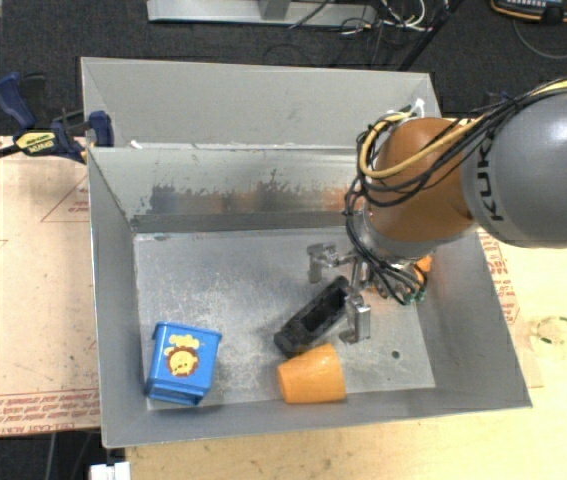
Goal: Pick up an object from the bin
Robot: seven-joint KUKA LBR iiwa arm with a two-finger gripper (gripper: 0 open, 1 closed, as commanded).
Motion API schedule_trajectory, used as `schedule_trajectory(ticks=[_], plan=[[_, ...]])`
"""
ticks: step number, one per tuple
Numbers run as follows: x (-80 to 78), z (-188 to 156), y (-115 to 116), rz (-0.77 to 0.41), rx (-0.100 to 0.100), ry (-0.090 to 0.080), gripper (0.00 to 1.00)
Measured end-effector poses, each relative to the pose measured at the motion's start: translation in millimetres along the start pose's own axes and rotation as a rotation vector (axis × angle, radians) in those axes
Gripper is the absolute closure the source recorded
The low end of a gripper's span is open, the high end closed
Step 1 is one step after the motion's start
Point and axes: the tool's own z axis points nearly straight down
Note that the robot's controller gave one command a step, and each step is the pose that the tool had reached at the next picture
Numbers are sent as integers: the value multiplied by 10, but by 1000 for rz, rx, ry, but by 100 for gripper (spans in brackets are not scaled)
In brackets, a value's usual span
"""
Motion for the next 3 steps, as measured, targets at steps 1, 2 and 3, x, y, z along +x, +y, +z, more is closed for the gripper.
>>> schedule_trajectory(ticks=[1,2,3], plan=[[117,463,-172,-122,-1,-7,100],[117,463,-172,-121,-1,-7,100],[180,-1076,-152,-150,0,-10,100]])
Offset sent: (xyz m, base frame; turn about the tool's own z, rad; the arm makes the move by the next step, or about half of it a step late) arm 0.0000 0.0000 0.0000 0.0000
